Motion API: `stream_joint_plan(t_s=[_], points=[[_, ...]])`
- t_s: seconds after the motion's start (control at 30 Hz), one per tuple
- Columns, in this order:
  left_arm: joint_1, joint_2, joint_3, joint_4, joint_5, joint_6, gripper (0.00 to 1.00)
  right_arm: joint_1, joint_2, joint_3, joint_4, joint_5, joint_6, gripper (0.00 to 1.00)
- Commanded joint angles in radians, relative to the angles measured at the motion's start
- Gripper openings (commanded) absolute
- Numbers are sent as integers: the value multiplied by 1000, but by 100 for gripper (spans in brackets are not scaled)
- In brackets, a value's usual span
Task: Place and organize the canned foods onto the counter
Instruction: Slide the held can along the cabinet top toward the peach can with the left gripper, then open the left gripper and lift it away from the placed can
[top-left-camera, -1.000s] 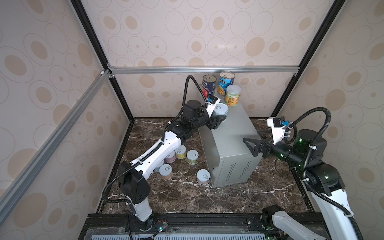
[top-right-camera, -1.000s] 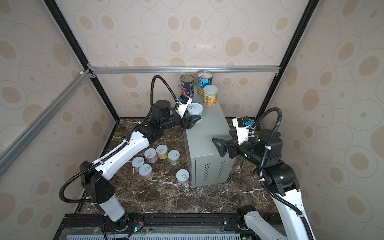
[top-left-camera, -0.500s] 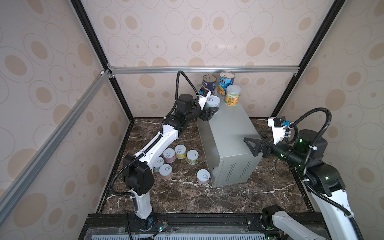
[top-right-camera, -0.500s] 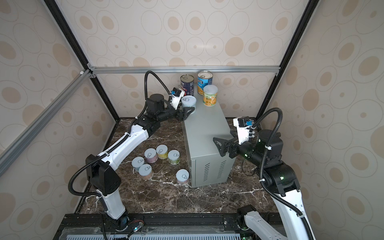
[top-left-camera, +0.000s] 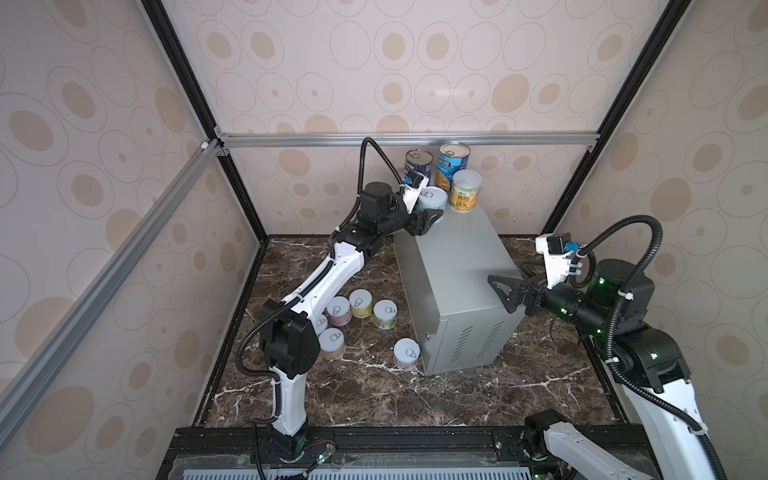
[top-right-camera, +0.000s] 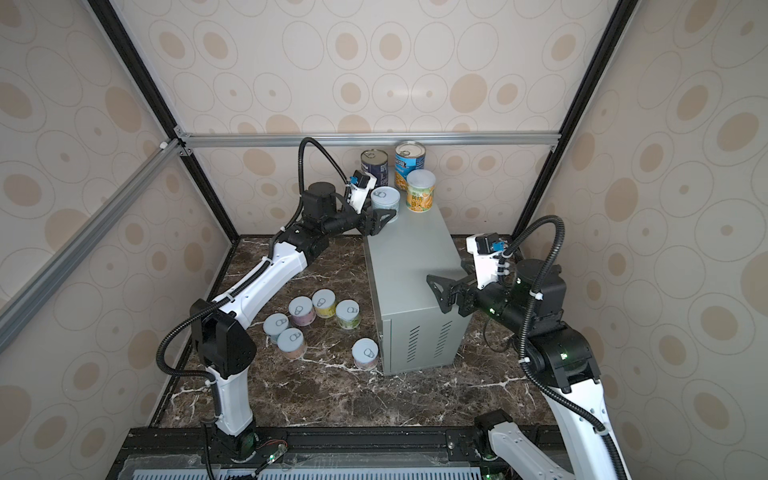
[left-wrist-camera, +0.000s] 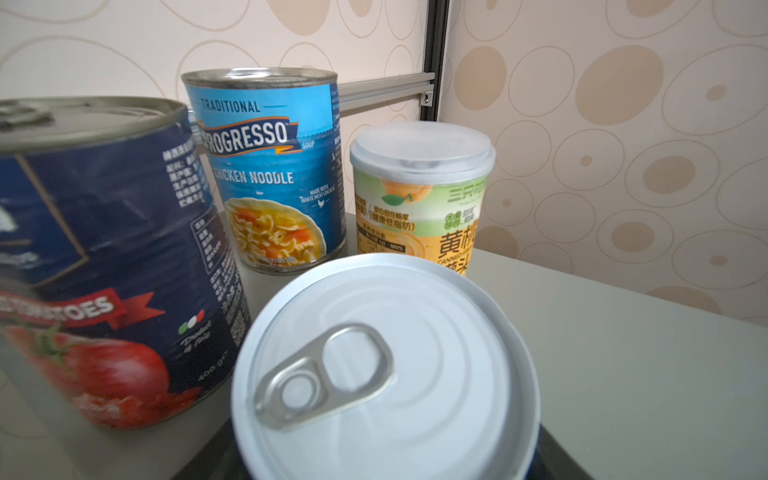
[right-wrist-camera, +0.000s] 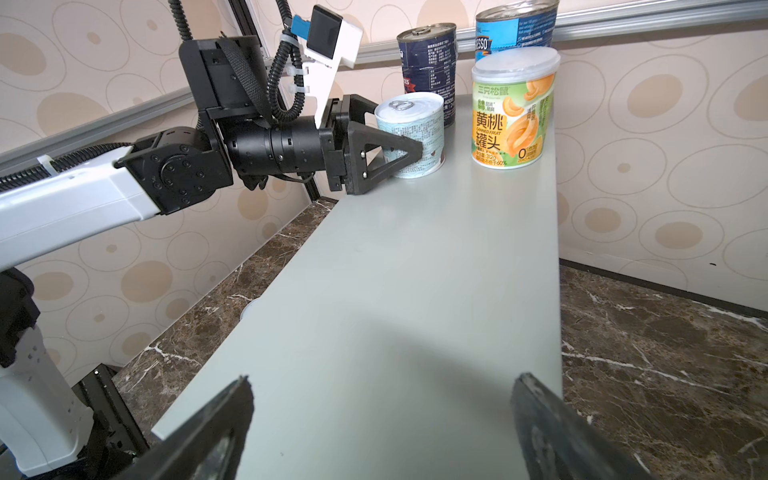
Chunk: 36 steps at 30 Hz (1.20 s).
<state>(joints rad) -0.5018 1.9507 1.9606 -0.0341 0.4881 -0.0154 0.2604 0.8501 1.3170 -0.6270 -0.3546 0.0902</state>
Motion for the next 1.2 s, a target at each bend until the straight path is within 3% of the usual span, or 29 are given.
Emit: stream_joint_plan(t_s=[0.0,0.77,0.9,1.17], points=[[19,25,18,-9,-8,-4,64,-3,-12,-2,-11,12,-16,100],[27,69,70,-18,8,-12,68,-4,-17,-13,-8,16,-14,100],[28,67,69,-17,9,-15,73,-3,-19,-12,-7,16,-14,100],[28,28,21,22,13,-34,95,-3,-22,-15,-7,13,-13,100]])
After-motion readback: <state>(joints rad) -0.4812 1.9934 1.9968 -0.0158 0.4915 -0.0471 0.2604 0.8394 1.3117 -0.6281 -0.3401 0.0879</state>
